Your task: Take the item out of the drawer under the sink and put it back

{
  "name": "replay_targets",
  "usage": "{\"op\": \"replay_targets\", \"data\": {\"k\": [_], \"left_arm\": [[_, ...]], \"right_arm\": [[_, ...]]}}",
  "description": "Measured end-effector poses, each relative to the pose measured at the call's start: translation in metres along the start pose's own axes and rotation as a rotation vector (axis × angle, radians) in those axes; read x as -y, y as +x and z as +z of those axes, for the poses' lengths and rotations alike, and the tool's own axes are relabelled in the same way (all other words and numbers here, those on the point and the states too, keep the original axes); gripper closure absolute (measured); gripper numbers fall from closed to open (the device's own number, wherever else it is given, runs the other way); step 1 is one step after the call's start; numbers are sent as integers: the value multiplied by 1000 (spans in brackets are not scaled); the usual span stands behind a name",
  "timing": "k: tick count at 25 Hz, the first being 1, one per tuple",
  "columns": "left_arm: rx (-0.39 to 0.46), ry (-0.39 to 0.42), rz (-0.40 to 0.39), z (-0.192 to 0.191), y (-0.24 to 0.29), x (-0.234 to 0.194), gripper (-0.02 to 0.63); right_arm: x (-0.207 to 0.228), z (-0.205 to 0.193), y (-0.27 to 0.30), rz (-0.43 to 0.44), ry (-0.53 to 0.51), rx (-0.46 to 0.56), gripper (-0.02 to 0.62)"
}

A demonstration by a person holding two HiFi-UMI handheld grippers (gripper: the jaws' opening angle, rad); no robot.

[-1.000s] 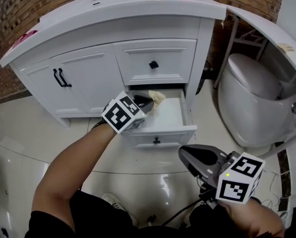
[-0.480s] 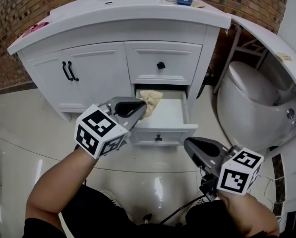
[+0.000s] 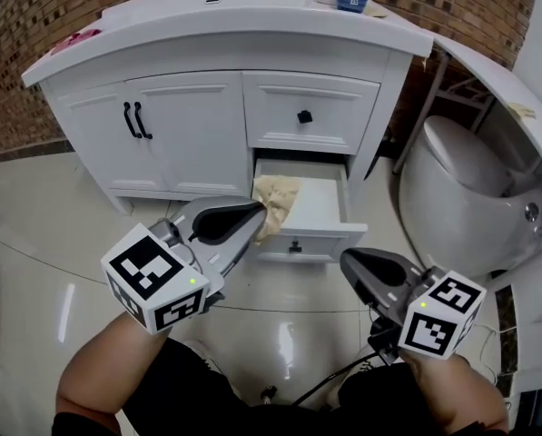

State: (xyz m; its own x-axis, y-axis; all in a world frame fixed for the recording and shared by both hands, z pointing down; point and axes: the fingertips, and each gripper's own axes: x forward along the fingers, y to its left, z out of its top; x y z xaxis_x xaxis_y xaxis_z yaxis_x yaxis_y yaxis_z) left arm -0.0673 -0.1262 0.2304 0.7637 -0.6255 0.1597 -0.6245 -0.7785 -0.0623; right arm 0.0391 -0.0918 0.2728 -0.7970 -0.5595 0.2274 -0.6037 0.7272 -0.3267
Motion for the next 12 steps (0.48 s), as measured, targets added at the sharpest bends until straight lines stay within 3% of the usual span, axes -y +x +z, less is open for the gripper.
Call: {"op": "replay_targets", "data": {"k": [5, 12], "left_arm": [[21, -110, -40, -19, -4, 15, 595], [5, -140, -34, -32, -8, 13, 595]], "right_arm": [[-1, 8, -3, 3, -19, 19, 592], [-1, 6, -3, 1, -32, 8, 592]]}}
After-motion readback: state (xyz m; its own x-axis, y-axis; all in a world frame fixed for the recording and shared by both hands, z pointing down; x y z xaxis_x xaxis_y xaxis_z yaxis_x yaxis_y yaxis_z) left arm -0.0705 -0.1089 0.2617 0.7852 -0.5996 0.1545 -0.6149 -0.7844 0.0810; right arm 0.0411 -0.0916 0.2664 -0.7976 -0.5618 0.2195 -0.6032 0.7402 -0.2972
